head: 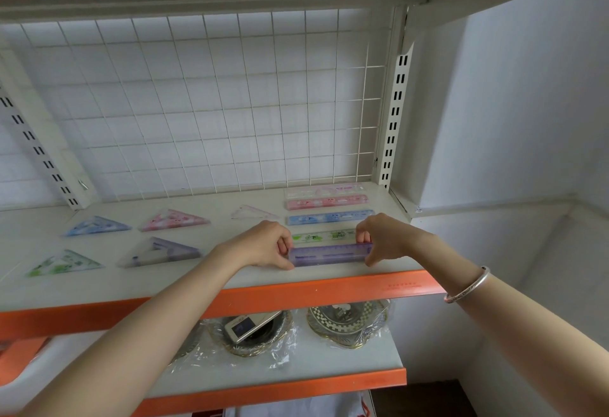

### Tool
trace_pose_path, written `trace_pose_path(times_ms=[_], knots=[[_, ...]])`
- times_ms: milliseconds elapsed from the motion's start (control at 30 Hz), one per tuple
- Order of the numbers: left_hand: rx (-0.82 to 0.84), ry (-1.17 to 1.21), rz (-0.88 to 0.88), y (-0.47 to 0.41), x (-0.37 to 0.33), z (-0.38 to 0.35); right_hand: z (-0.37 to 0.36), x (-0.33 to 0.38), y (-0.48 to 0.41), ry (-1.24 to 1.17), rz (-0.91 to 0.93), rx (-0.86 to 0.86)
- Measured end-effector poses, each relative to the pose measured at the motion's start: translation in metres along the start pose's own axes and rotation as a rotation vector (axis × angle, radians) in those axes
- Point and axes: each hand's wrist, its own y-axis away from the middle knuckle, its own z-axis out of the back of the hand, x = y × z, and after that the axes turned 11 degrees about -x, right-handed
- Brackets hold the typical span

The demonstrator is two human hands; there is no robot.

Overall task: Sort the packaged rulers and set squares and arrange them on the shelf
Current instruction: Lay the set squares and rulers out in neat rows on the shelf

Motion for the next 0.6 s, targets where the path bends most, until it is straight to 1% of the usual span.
trace_pose_path(times_ms=[600], knots=[[0.005, -0.025, 0.004, 0.0022, -0.0071, -0.0008, -0.0005, -0.0034, 0.0046, 0.003, 0.011, -0.008]])
